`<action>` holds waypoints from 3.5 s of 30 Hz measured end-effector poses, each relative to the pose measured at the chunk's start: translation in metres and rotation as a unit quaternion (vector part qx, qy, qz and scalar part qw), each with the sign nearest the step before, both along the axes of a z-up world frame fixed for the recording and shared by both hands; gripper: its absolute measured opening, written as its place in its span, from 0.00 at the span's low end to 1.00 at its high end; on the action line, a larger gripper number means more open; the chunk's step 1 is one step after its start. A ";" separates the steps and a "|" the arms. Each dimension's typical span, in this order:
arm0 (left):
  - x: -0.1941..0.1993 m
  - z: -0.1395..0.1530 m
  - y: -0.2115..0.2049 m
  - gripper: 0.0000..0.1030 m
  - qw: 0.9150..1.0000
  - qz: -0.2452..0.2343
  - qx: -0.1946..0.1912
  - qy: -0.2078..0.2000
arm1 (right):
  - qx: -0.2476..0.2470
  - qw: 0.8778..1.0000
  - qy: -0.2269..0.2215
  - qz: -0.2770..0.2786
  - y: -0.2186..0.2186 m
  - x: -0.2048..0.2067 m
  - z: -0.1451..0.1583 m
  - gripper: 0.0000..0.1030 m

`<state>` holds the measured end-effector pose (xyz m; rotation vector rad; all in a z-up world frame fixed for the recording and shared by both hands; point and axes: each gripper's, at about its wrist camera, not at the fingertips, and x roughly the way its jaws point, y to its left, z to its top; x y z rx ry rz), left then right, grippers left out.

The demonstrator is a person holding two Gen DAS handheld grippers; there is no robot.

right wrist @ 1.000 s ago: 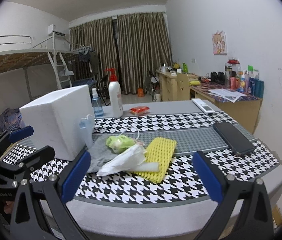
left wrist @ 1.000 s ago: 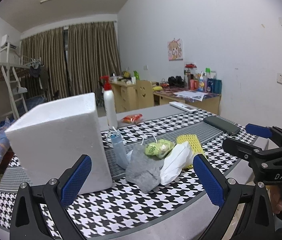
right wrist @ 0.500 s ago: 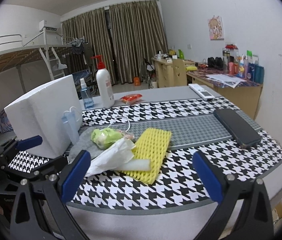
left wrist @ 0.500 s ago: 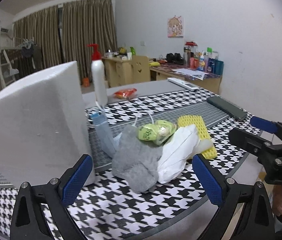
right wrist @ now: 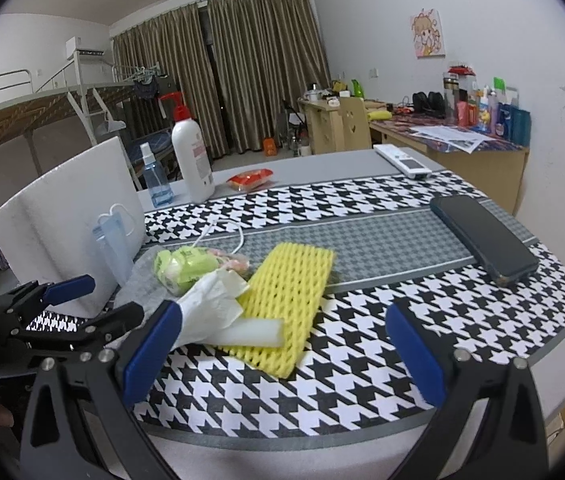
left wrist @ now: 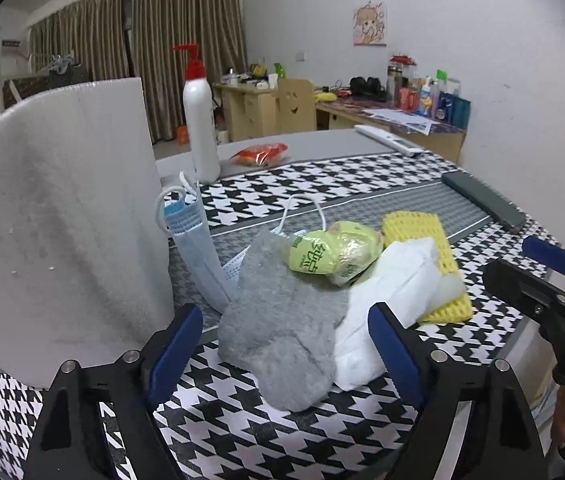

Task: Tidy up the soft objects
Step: 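Move the left tool to the grey sock while the right tool approaches the yellow mesh net, then close the left tool on the grey sock while the right tool grasps the yellow mesh net, then lift the sock with the left tool while the right tool lifts the net toward the foam box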

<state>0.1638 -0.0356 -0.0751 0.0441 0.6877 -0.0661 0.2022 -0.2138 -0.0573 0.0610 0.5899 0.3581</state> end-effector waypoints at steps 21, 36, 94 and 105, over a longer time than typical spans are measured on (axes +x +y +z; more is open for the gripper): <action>0.024 -0.016 0.007 0.49 0.998 0.017 -0.003 0.068 | -0.007 1.000 0.029 0.008 0.006 0.024 -0.006 1.00; 0.022 -0.016 0.012 0.29 0.997 0.002 -0.020 0.081 | -0.012 0.998 0.060 0.006 0.010 0.040 -0.014 0.95; 0.000 0.002 0.015 0.27 0.997 -0.038 -0.038 0.048 | -0.002 1.000 0.026 -0.004 0.008 0.028 0.034 0.10; 0.007 -0.016 0.020 0.58 0.997 -0.006 -0.028 0.077 | 0.004 1.000 0.018 -0.016 -0.002 0.022 0.035 0.10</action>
